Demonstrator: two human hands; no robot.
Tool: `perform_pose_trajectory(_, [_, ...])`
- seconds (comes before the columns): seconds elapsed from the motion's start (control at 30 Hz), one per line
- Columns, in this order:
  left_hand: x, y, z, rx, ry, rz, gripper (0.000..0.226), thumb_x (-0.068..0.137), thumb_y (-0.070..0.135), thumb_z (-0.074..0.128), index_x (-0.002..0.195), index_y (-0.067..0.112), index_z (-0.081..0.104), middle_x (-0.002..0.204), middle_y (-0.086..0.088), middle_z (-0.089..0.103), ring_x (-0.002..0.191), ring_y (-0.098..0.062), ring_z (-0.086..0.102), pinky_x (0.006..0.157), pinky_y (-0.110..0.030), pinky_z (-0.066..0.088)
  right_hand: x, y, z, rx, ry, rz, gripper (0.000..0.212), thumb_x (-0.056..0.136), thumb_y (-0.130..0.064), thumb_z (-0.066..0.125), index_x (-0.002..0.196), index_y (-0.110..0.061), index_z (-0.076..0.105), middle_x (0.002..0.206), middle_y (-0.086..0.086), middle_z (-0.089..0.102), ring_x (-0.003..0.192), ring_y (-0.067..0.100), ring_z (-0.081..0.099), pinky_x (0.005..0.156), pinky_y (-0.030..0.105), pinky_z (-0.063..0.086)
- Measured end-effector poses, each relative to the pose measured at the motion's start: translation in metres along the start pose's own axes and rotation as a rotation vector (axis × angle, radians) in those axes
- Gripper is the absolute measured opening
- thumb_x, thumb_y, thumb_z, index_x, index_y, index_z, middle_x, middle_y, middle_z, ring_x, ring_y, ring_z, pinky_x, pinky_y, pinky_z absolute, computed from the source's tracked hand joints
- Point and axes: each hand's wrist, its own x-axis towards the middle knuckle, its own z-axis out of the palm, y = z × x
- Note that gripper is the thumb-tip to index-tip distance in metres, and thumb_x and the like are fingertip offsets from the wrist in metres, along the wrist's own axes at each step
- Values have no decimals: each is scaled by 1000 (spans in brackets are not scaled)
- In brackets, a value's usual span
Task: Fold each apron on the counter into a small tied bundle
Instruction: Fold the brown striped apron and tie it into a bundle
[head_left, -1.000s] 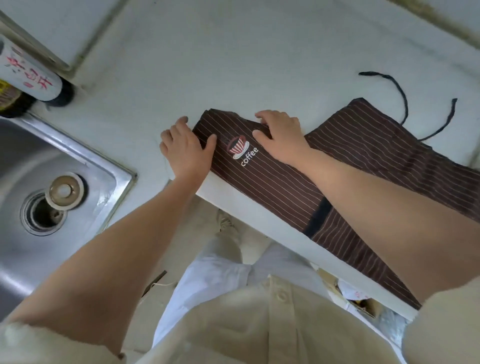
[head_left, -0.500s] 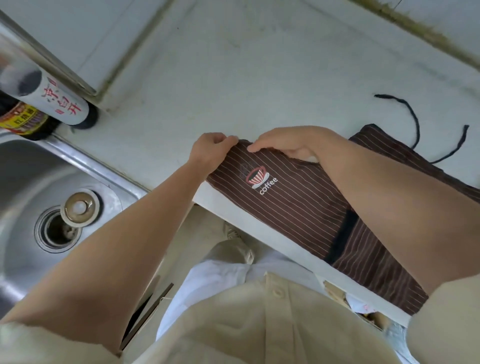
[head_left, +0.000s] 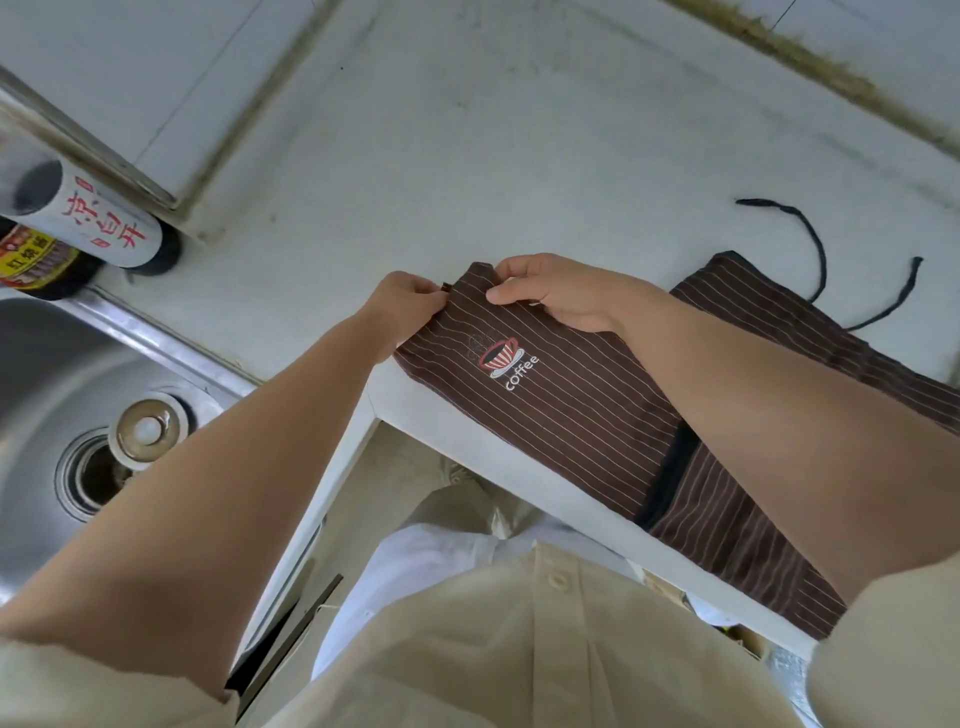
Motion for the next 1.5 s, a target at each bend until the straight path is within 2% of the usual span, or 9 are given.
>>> perform_pose_trajectory(0.2, [10,-3,-8,-264,125,68,20,85,29,74,83,12,64,79,-4,68,62,-12,64,57,-23,54,4,-9,2,-62,53,-93,7,92,-22,67,93,-16,69,94,8,72,87,25,68,91,43,55])
perform_pose_trajectory(0.3, [17,-6,-10,-228,163,40,30,93,36,60,90,7,67,85,-7,70,73,-19,64,71,-31,53,7,-9,1,-144,121,-155,12,90,-12,68,89,-23,73,90,5,74,86,24,70,87,39,58])
perform_pose_trajectory(0.4, [16,-9,-15,-265,34,57,20,93,8,49,104,14,64,96,-6,68,84,-22,65,71,-29,56,8,-8,0,-130,115,-156,20,89,-1,63,90,-18,74,85,5,74,80,21,70,83,37,58])
perform_pose_trajectory(0.53, [12,-18,-17,80,-77,339,62,78,-18,46,123,24,56,116,-3,51,91,-14,62,74,-29,58,6,-6,0,-130,-3,-74,23,88,5,59,92,-12,74,87,11,73,76,22,69,77,31,58])
perform_pose_trajectory(0.77, [26,-22,-16,363,223,648,7,87,12,68,88,17,72,104,5,58,82,-10,56,75,-22,47,1,-3,0,-116,5,-93,13,89,-16,70,101,-16,74,103,13,74,97,33,70,89,40,56])
perform_pose_trajectory(0.93, [25,-8,-15,261,257,547,11,95,29,60,90,19,61,92,8,68,83,-10,59,69,-17,43,10,-5,1,-332,309,-303,17,86,-30,74,96,-16,74,126,-11,61,92,-6,60,86,25,45])
perform_pose_trajectory(1.17, [36,15,-12,-109,52,244,23,100,26,43,102,12,62,86,1,68,78,-15,64,71,-26,50,11,-11,4,-186,238,-270,7,87,-14,72,85,-20,68,91,4,75,86,24,72,91,44,56])
perform_pose_trajectory(1.33, [40,-5,-34,238,-99,368,36,83,-7,57,109,16,65,92,10,67,81,-1,62,76,-16,48,20,-8,0,-116,225,-210,30,85,-11,72,111,-21,60,101,3,75,90,26,72,89,46,57])
perform_pose_trajectory(1.5, [45,-6,-36,266,-103,426,17,83,5,68,91,19,73,86,1,72,75,-5,63,81,-23,49,23,-16,4,-274,154,-185,21,86,-15,71,107,-20,70,99,-2,75,89,16,72,93,38,55])
